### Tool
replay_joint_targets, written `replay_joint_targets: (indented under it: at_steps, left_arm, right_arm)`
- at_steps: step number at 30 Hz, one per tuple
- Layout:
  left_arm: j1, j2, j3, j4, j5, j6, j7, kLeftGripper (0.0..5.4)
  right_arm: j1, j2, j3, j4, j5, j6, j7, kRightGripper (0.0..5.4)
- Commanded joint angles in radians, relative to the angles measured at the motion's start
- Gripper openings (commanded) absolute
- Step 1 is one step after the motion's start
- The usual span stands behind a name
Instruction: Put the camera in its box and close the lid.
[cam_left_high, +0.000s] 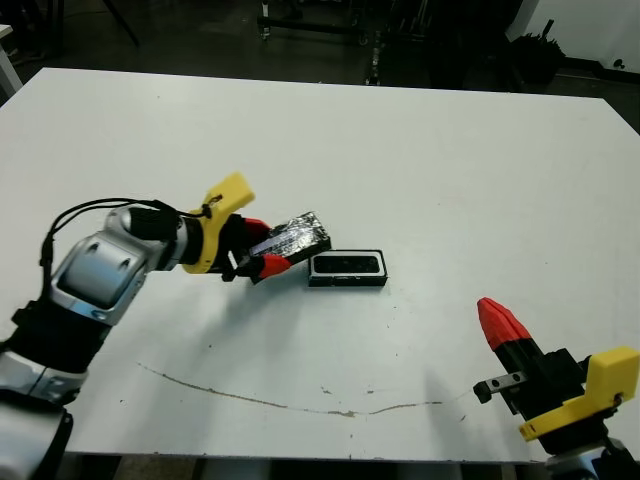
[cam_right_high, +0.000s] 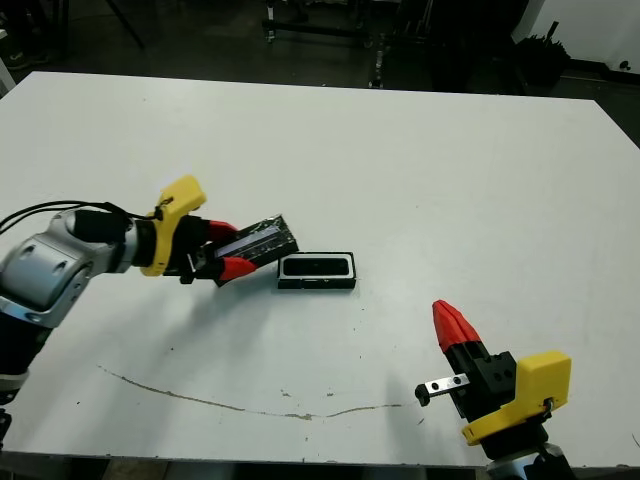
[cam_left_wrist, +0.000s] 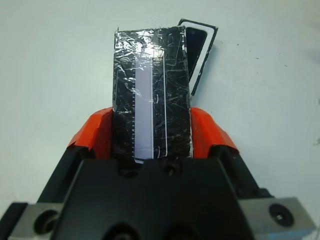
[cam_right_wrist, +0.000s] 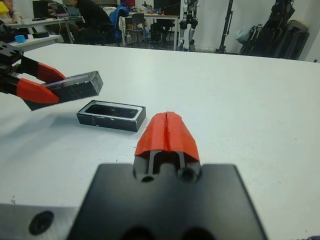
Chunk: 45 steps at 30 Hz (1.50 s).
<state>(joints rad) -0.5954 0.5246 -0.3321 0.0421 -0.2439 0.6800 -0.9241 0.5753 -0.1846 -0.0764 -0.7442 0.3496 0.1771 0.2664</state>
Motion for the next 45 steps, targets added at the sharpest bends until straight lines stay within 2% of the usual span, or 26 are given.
replay_joint_targets:
  at_steps: [1,8,13,18,22,28,36,45]
  left_arm:
    - [-0.017,-0.019,-0.018,0.03,0.029,-0.022,-0.006,3.15]
    - [-0.045,-0.044,-0.052,0.118,0.084,-0.098,-0.05,3.15]
    - [-0.086,-0.056,-0.074,0.192,0.1,-0.086,-0.118,3.15]
    - [-0.141,-0.077,-0.096,0.31,0.108,-0.137,-0.22,3.15]
    - [-0.175,-0.096,-0.106,0.392,0.129,-0.231,-0.282,3.15]
    - [-0.234,-0.129,-0.115,0.487,0.154,-0.256,-0.356,3.15]
    - [-0.24,-0.137,-0.115,0.502,0.178,-0.297,-0.394,3.15]
    - [-0.216,-0.164,-0.123,0.451,0.226,-0.259,-0.309,3.15]
  right_arm:
    - [0.006,-0.001,-0.004,0.005,-0.007,-0.01,-0.004,0.0]
    - [0.006,0.001,-0.007,0.008,0.009,-0.01,0.003,0.0]
    - [0.012,0.001,-0.006,0.004,0.002,-0.006,-0.004,0.0]
    - [0.015,0.001,-0.009,0.009,0.017,-0.005,0.003,0.0]
    - [0.019,-0.003,-0.01,0.011,0.017,-0.009,0.008,0.0]
    - [0.023,-0.002,-0.009,0.011,0.018,-0.009,0.006,0.0]
    - [0.033,-0.003,-0.007,0.007,0.017,-0.005,0.005,0.0]
    - [0.036,-0.004,-0.008,0.009,0.007,-0.021,0.009,0.0]
